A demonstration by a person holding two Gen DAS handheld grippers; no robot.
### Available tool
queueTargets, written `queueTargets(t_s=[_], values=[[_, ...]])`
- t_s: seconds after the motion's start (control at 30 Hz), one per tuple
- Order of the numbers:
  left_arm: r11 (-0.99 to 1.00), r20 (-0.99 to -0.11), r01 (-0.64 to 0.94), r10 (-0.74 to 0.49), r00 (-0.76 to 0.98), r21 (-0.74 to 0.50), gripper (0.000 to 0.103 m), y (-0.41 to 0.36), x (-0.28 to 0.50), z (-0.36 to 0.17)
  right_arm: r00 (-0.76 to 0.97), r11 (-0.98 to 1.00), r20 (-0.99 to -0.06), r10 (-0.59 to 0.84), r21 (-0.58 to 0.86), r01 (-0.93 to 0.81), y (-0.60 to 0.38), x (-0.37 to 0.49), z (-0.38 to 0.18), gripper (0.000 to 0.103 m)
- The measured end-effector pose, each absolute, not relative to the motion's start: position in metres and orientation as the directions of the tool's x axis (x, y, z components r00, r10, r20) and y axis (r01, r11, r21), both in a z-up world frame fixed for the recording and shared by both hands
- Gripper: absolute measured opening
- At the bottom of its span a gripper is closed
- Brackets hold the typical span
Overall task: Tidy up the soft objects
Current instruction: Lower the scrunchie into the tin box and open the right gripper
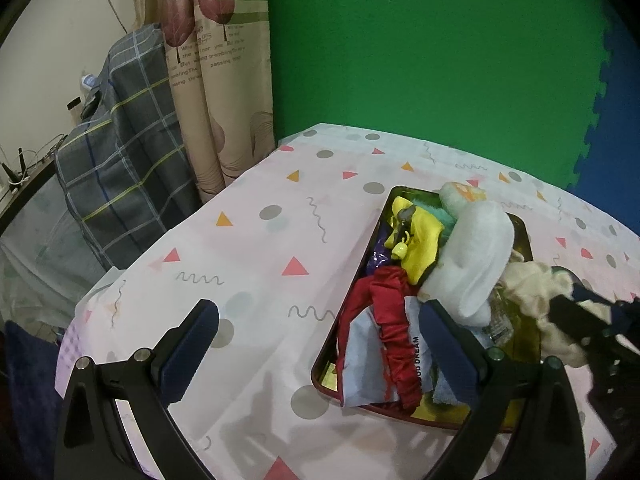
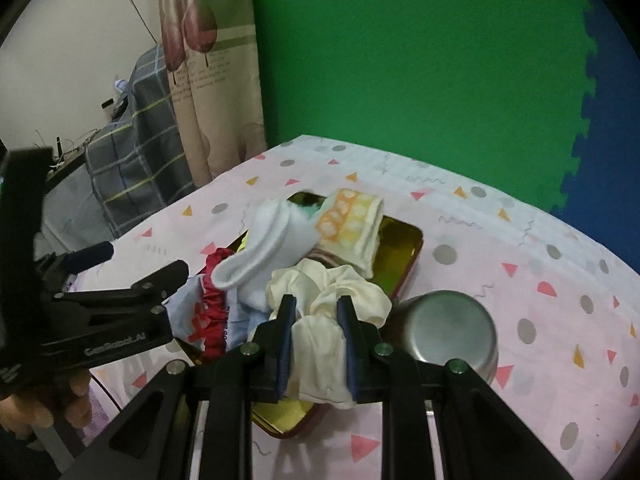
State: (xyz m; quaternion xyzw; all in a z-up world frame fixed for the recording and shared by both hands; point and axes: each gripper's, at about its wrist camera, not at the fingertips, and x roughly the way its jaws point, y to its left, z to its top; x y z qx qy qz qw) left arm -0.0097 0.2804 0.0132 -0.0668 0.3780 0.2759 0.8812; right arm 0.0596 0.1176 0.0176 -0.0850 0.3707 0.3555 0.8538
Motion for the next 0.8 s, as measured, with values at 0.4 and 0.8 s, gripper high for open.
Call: queueTargets(t_s=[0.4,0.8], values=[[0.832,-0.714,-0.552,0.424,0.556,0.064,0.100,0.289,-0.010,0.012,0.441,0.739,-0.722,0.533,0.143,-0.659,0.144,0.071,-0.008,0.021],[0.831,-0.716,-0.552,0.425,0.554,0.065,0.100,0.290,-0.011,0.011,0.414,0.745,-0.765,0.494,0.126,-0.655,0.166,0.076,-0.032,0.021]])
